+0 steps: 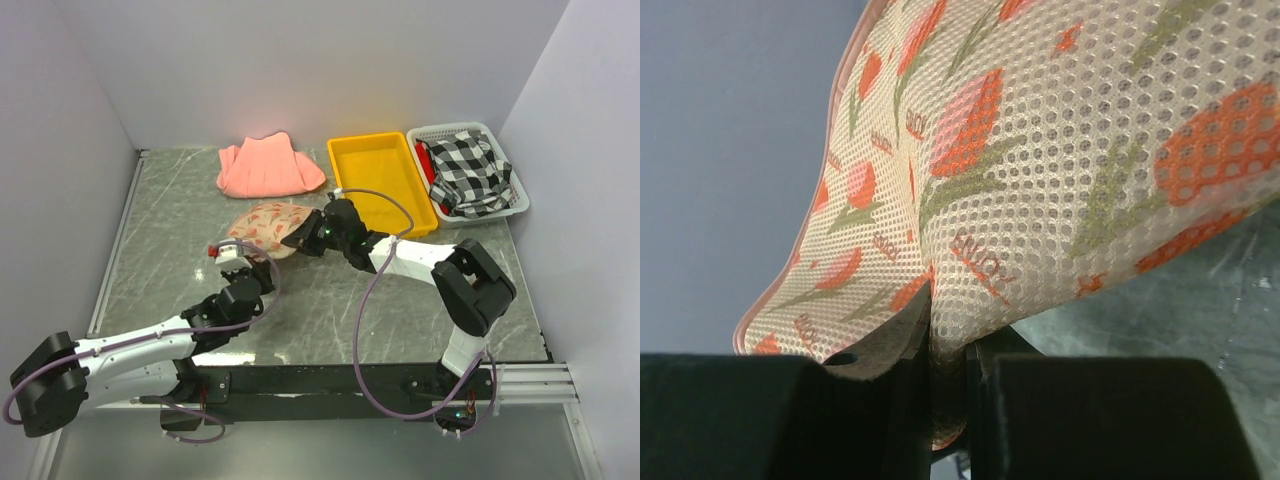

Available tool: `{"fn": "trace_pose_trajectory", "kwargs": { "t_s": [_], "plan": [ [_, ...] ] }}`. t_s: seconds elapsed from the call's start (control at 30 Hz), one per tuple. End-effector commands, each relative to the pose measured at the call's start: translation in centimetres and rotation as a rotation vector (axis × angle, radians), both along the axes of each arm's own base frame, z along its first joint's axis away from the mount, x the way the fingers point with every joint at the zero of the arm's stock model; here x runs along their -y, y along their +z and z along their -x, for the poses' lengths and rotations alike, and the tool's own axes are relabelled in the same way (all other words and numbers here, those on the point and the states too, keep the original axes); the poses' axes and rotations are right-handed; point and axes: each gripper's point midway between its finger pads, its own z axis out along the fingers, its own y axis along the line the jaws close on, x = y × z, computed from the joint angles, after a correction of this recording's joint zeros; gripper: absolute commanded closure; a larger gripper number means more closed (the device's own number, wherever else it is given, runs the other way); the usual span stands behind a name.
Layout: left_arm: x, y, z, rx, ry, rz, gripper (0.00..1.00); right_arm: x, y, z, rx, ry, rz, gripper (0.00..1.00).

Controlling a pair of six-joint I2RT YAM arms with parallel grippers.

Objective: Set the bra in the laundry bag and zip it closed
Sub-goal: Zip the zipper on the laundry bag.

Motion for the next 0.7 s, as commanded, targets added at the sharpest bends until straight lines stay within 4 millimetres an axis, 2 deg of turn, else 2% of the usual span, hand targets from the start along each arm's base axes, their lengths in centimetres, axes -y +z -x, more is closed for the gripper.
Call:
{"fn": "trace_pose_trajectory", "kwargs": {
  "t_s": [0.0,0.17,0.3,0.33,0.37,0.43,0.5,0.6,0.67],
  "plan": [
    [-2.3,-0.8,-0.2,-0.007,0.079,-0.033,0.99,0.6,0.4,0.5,0.048,0.072,0.066,1.00],
    [-2.4,-1.7,0.2,-0.029,0.064,-0.043,0.99,1.4,-1.4,1.0,0.042,0.103,0.152,1.00],
    [-1.6,-2.0,0.5,-0.038,0.018,-0.018,0.99,1.1,-1.8,1.0,0.027,0.119,0.155,1.00],
    [-1.0,-2.2,0.6,-0.049,-0.009,-0.009,0.99,0.9,-1.9,1.1,0.020,0.126,0.147,0.97],
    [-0.7,-2.1,0.6,-0.045,-0.018,0.008,0.99,0.3,-1.8,1.5,0.013,0.153,0.123,0.88],
    [0.0,-2.8,0.6,-0.066,-0.036,0.026,0.99,-0.3,-1.7,1.8,-0.011,0.163,0.084,0.83],
    [0.7,-3.4,0.7,-0.084,-0.050,0.042,0.99,-0.8,-1.6,2.0,-0.023,0.170,0.049,0.68],
    [1.2,-3.8,0.9,-0.096,-0.055,0.059,0.99,-0.9,-1.5,2.1,-0.037,0.169,0.030,0.66],
    [1.6,-3.9,1.0,-0.102,-0.060,0.070,0.99,-1.1,-1.6,2.4,-0.047,0.177,0.017,0.52]
  ]
}}
